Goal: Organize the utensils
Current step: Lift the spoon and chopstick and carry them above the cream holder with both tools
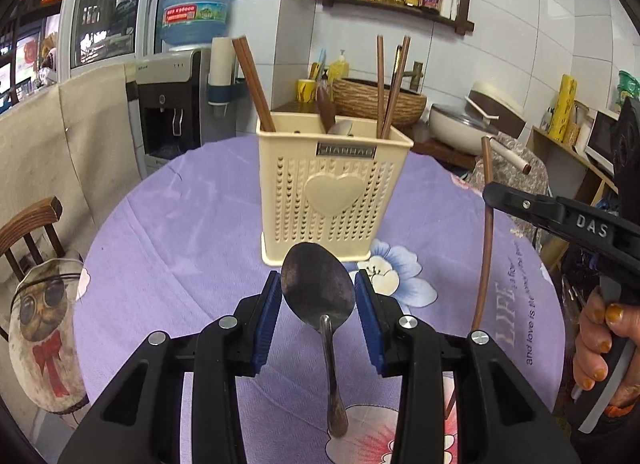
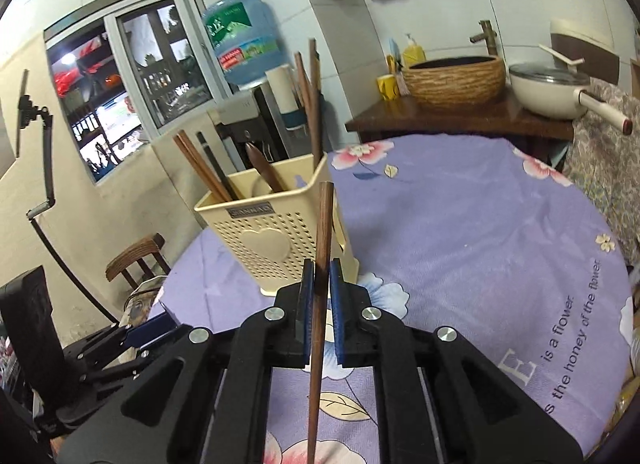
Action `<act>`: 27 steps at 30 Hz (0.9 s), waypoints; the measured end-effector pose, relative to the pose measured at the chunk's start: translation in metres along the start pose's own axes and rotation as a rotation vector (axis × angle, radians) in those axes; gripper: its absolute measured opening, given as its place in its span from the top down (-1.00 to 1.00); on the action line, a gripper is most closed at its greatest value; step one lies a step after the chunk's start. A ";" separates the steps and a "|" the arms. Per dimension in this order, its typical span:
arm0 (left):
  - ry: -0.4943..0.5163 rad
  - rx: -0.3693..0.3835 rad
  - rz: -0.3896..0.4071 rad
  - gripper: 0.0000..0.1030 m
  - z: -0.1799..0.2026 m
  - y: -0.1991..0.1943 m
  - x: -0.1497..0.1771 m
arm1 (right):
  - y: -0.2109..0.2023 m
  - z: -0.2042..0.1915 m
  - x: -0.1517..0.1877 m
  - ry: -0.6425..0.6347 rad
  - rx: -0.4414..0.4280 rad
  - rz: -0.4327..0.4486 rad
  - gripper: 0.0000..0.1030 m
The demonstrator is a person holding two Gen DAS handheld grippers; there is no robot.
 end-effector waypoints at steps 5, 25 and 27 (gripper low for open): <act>0.002 0.015 0.025 0.29 0.003 -0.008 -0.008 | -0.024 -0.011 -0.008 -0.027 -0.022 0.033 0.84; -0.004 0.095 0.034 0.29 0.011 -0.014 -0.026 | -0.045 -0.033 -0.025 -0.107 -0.055 0.065 0.85; -0.003 0.105 0.038 0.29 0.011 -0.015 -0.031 | -0.046 -0.034 -0.029 -0.108 -0.065 0.066 0.85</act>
Point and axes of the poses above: each gripper's, at about its wrist camera, not at the fingertips, and y roughly the way its jaws point, z to its right, x to its underside, the point moved 7 cm from there along y, roughly the way its jaws point, and after that the axes turned 5 degrees about -y, right-handed, at the moved point
